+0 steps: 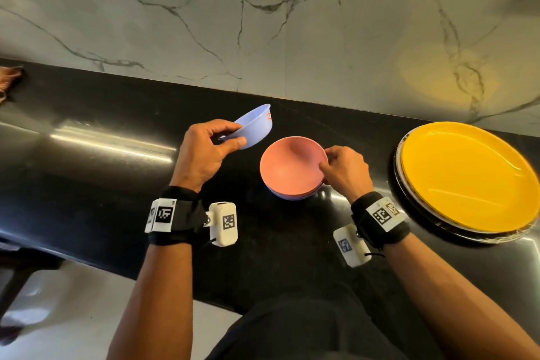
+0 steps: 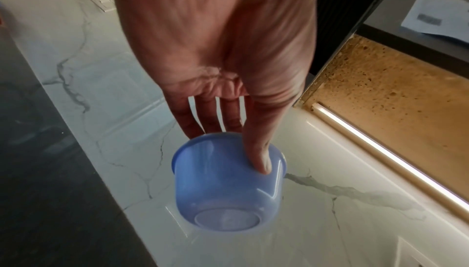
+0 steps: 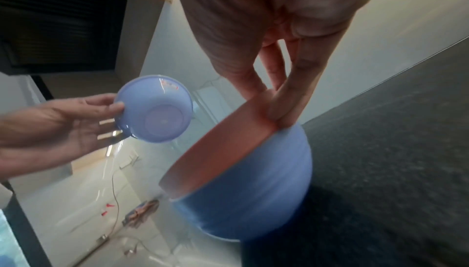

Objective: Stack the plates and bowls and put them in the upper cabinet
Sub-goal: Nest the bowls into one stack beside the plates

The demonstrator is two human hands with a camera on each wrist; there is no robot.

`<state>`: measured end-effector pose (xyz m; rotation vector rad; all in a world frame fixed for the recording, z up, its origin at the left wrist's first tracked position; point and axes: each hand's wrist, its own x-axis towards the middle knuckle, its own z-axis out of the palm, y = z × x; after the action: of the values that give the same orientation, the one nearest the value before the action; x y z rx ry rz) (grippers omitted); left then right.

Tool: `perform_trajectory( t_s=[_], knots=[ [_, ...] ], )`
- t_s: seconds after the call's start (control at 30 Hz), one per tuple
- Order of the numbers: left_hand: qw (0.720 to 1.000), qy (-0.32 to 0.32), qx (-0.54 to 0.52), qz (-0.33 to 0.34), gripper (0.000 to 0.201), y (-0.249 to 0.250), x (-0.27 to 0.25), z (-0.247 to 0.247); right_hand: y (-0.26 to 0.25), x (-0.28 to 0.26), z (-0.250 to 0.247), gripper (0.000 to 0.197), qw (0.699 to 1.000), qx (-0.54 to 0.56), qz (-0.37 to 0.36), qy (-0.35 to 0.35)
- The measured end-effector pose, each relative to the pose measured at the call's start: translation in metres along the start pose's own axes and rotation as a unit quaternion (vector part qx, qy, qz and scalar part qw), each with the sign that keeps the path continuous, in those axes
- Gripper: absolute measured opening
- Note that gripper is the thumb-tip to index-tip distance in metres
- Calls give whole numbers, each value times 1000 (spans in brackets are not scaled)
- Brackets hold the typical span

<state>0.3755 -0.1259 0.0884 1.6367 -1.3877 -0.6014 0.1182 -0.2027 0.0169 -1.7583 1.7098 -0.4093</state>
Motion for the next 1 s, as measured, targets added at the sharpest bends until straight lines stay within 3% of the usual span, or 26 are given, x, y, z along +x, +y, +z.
perform_trajectory(
  t_s=[0.1,0.2,0.33,0.57,0.8,1.0],
  knots=[
    [1000,-10,14,1,30,-2,0,7,7,-5,5,60,996,-81,-39,22],
    [1000,-16,15,-6,30,-5,1,11,11,-16,11,79,975,-148,-151,64],
    [1000,-13,17,-9,31,-7,4,14,7,-24,27,87,932,-248,-266,1],
    [999,-22,27,8,29,-3,4,22,10,-18,43,81,902,-325,-260,-119],
    [997,-48,57,27,30,-4,5,37,5,-15,35,78,876,-363,-286,-140],
    [990,-73,103,69,28,3,3,51,-2,-22,17,63,882,-335,-285,-171]
  ],
)
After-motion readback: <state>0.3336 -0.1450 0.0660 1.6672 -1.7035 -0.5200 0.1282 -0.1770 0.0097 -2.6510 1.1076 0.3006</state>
